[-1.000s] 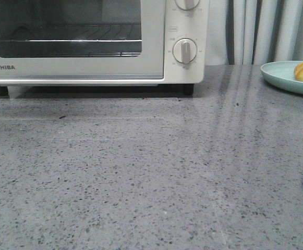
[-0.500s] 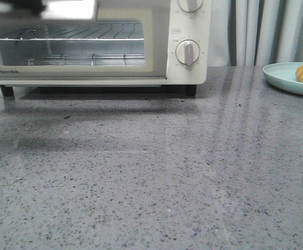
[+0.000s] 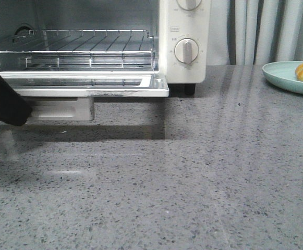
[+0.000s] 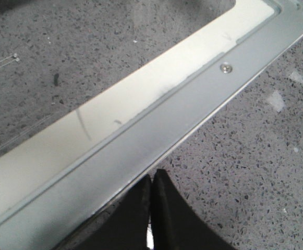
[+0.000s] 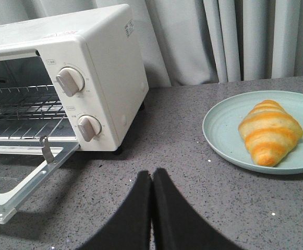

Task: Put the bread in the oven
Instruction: 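Pull the oven door handle down with the left gripper to open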

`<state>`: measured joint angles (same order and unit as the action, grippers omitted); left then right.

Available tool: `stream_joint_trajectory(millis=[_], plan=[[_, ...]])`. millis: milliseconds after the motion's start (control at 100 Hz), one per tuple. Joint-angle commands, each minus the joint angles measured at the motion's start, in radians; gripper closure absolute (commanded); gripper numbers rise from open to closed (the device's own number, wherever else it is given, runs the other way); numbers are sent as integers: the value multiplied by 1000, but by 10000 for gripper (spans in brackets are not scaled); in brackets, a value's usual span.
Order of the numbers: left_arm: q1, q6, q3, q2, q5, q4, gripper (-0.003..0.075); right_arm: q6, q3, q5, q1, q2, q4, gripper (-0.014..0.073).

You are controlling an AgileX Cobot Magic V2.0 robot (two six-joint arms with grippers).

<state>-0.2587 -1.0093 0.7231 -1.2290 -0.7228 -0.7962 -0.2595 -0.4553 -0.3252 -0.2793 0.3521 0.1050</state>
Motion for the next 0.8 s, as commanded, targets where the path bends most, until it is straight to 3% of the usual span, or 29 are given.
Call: stream_joint_trajectory(millis=[0, 500, 670, 790], plan=[[4, 10, 33, 22, 80, -49, 742, 8, -35, 76, 1, 15, 16, 643], [4, 10, 33, 42, -55, -47, 742, 8, -35, 138, 1, 60, 27, 642], [4, 10, 57, 206, -51, -71, 742, 8, -100, 97, 1, 137, 37, 642], [4, 10, 85, 356, -47, -74, 742, 8, -246, -14, 1, 257, 57, 642]])
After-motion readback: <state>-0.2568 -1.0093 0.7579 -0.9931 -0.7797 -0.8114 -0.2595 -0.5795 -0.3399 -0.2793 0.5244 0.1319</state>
